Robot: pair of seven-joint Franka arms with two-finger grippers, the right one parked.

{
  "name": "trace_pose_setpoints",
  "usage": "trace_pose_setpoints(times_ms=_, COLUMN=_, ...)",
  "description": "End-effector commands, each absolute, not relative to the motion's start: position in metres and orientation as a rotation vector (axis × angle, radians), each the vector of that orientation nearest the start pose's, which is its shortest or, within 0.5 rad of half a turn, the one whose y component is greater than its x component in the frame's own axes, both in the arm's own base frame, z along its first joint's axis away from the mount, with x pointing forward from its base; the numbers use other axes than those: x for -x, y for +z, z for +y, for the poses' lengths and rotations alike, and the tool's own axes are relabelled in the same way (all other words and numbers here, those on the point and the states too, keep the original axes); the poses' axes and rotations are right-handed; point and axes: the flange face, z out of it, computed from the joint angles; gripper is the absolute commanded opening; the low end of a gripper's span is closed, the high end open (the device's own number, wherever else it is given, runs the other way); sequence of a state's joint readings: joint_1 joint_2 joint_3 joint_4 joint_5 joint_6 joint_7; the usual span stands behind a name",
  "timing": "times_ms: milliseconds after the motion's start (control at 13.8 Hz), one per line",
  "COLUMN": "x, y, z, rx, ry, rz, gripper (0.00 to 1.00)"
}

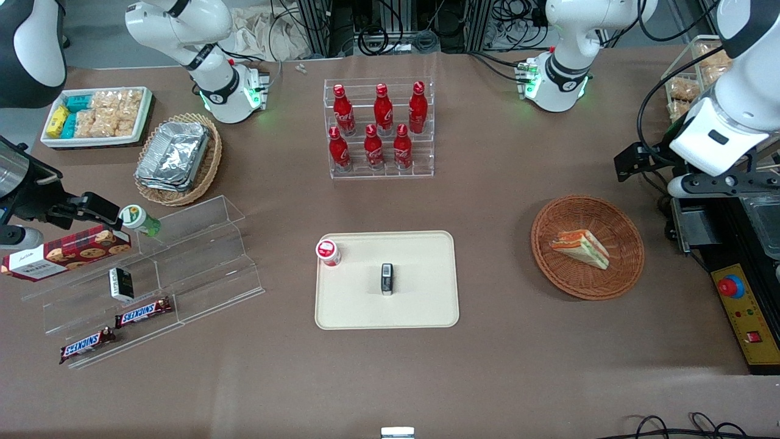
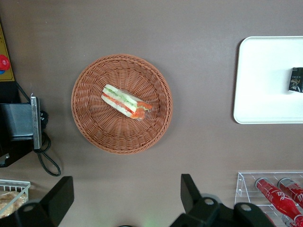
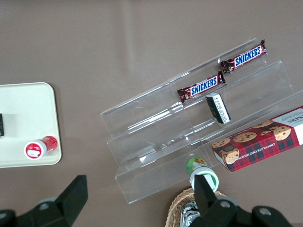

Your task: Place sandwich from basket to tray

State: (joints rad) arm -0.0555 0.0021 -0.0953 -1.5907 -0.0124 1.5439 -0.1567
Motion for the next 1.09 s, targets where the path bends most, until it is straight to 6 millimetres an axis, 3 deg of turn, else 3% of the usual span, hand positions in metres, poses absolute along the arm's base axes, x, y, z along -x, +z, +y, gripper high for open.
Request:
trace_pose_setpoints(times_ms=0, x=-0.541, y=0.620, z=-0.083, rx=3.162, ry=0.081, rz=-0.006, gripper=1.00)
trace_pose_setpoints(times_ms=436, x=-0.540, y=0.617, z=-0.081, rx=3.151, ry=0.105, rz=-0.018, gripper=1.00)
trace_pose_setpoints(times_ms=800, x=-0.542, y=0.609, z=-0.074, rx=3.097, ry=0.118, rz=-0.480, gripper=1.00)
trace_pose_setpoints(times_ms=945, x=-0.543, y=0.598, z=-0.072, rx=3.034, ry=0.139, rz=-0.717, gripper=1.00)
trace_pose_setpoints(times_ms=1018, x=-0.544, y=0.589, z=-0.070, rx=3.024, ry=0.141, rz=-0.753, gripper=1.00)
